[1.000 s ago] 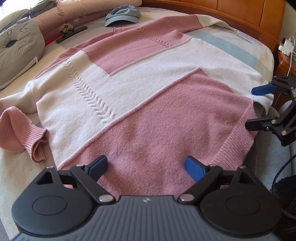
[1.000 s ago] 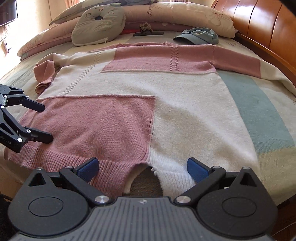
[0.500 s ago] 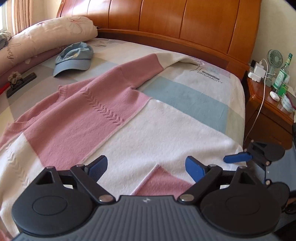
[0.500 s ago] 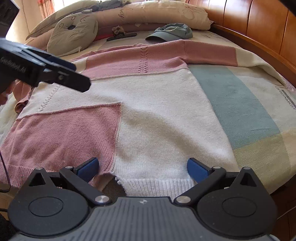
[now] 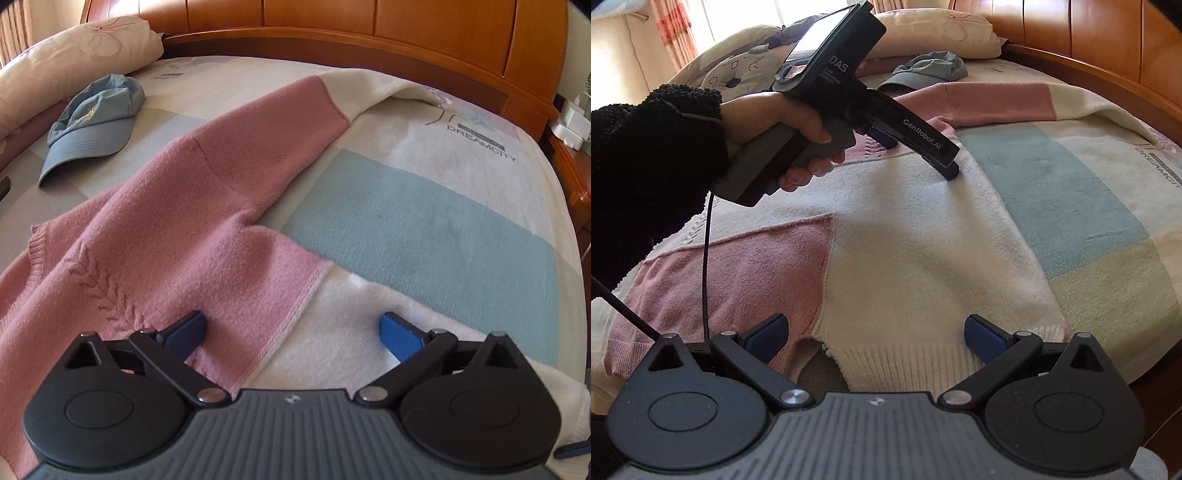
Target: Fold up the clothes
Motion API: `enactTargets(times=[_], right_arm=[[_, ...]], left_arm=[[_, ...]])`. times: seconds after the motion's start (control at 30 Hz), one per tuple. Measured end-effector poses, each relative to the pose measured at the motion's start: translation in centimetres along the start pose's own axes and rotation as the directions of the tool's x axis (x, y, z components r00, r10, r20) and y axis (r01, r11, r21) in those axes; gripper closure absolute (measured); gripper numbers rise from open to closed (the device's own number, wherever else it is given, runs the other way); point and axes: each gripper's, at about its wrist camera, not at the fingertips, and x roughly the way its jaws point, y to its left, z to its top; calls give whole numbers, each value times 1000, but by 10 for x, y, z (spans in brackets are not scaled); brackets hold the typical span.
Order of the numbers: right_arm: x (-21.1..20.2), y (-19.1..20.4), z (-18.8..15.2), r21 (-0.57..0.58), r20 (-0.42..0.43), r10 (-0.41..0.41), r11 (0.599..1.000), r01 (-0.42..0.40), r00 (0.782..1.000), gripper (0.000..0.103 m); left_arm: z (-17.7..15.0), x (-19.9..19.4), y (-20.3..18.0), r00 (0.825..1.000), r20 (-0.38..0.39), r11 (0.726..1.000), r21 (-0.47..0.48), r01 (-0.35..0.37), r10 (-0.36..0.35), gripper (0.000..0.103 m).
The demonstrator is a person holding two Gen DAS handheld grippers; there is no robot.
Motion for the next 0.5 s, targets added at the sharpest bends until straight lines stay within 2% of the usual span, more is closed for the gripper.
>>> enactTargets(times=[0.1,0.23,0.5], right_arm=[[0,-1,0,8,6,2,1000,-2,1000,0],[2,4,-1,-11,1,-13,1000,13,1000,0],[3,5,-2,-2,9,-36,999,36,999,0]], left_arm=[[8,3,-1,1000,-14,1000,10,2,-2,0],[2,-19,-2,1000,-20,1000,21,-4,4,5],[-50,-102,-2,999,-37,997,74,14,-11,4]])
